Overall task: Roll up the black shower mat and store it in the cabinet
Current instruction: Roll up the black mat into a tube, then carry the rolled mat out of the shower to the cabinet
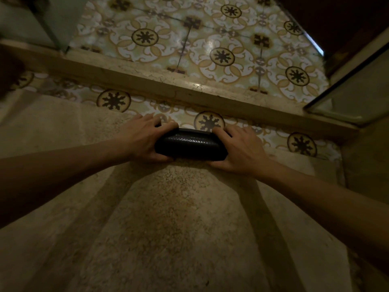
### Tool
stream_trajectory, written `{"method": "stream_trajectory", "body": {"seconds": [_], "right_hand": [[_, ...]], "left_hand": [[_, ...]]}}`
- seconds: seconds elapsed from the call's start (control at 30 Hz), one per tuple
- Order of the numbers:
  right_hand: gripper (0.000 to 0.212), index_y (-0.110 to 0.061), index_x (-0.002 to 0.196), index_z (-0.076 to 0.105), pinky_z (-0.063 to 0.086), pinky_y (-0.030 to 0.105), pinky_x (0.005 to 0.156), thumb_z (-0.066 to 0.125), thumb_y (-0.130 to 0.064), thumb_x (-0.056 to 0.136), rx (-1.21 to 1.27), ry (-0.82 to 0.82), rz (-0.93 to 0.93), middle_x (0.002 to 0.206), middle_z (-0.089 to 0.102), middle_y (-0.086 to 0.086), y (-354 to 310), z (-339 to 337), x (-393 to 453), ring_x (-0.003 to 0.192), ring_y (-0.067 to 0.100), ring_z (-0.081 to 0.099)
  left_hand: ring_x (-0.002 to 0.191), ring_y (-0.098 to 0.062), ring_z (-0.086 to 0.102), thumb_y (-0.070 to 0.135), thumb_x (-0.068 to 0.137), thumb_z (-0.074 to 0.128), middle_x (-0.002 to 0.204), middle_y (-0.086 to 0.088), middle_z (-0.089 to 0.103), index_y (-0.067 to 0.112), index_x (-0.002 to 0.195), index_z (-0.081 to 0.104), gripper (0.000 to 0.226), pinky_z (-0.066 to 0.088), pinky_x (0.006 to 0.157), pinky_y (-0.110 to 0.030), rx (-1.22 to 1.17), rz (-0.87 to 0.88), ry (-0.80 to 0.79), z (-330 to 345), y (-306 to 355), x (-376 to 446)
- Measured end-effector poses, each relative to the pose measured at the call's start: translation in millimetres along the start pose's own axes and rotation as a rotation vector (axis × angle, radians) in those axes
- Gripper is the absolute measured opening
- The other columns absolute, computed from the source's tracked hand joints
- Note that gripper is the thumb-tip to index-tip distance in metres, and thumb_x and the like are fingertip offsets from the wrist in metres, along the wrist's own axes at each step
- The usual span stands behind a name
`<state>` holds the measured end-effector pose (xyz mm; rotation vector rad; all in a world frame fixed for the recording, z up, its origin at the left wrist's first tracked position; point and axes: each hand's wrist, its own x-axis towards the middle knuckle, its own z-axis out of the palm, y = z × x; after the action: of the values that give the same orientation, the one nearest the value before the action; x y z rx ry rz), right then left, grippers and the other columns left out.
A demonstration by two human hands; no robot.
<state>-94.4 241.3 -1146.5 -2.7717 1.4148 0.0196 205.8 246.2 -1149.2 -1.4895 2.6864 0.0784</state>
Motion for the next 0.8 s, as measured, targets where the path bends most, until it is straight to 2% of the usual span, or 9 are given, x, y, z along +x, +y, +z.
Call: {"method": "stream_trajectory", "body": {"seconds": [0.1,0.2,0.4,0.5,0.57,0.7,0.8], "right_hand": [[0.08,-0.018,0.131,0.049,0.043,0.043,0.087,0.061,-0.074,0.074,-0.02,0.013,-0.012,0.107,0.065,0.01,0,2,-1,0.095,0.031,0.061],[0.084,-0.017,0.133,0.045,0.045,0.044,0.083,0.052,-0.079,0.077,-0.059,-0.003,-0.007,0.11,0.064,0.011,-1,2,0,0.093,0.032,0.062],[0.094,-0.02,0.148,0.036,0.047,0.042,0.082,0.049,-0.08,0.077,-0.076,-0.008,-0.015,0.111,0.063,0.01,4,6,0,0.096,0.03,0.061],[0.087,-0.024,0.143,0.04,0.046,0.039,0.081,0.047,-0.08,0.077,-0.033,-0.019,-0.014,0.106,0.062,0.008,5,5,3,0.093,0.028,0.06],[0.084,-0.026,0.142,0.042,0.044,0.037,0.075,0.049,-0.079,0.077,-0.018,-0.053,-0.008,0.104,0.06,0.009,2,-1,4,0.09,0.028,0.059],[0.084,-0.027,0.146,0.04,0.044,0.039,0.073,0.066,-0.068,0.078,0.007,-0.181,-0.013,0.107,0.058,0.015,-6,-44,-7,0.091,0.032,0.057],[0.081,-0.025,0.143,0.047,0.048,0.04,0.068,0.069,-0.065,0.076,0.043,-0.212,0.005,0.099,0.058,0.014,-16,-117,-22,0.084,0.033,0.058]], "left_hand": [[0.086,-0.033,0.059,0.086,0.071,0.044,0.112,-0.016,0.055,0.03,0.142,0.033,0.091,0.05,0.077,-0.046,0.0,0.013,-0.001,0,-2,-2],[0.081,-0.032,0.061,0.086,0.073,0.043,0.11,-0.016,0.056,0.028,0.142,0.035,0.091,0.05,0.073,-0.041,0.058,0.028,0.041,2,-3,-4],[0.098,-0.034,0.062,0.094,0.066,0.036,0.117,-0.014,0.061,0.03,0.15,0.024,0.107,0.048,0.083,-0.044,0.043,0.007,0.002,7,-9,-2],[0.102,-0.032,0.061,0.093,0.06,0.045,0.12,-0.01,0.06,0.036,0.144,0.028,0.103,0.049,0.083,-0.045,-0.061,-0.006,-0.059,1,-12,3],[0.1,-0.031,0.06,0.084,0.065,0.055,0.118,-0.009,0.058,0.039,0.141,0.028,0.092,0.05,0.082,-0.044,-0.082,-0.008,-0.086,-5,-10,3],[0.098,-0.026,0.056,0.071,0.078,0.061,0.117,-0.01,0.057,0.041,0.146,0.023,0.084,0.047,0.078,-0.036,-0.082,0.016,-0.162,-38,2,-11],[0.089,-0.029,0.059,0.072,0.077,0.061,0.111,-0.013,0.058,0.039,0.144,0.022,0.085,0.053,0.074,-0.039,-0.123,0.033,-0.16,-102,12,-31]]}}
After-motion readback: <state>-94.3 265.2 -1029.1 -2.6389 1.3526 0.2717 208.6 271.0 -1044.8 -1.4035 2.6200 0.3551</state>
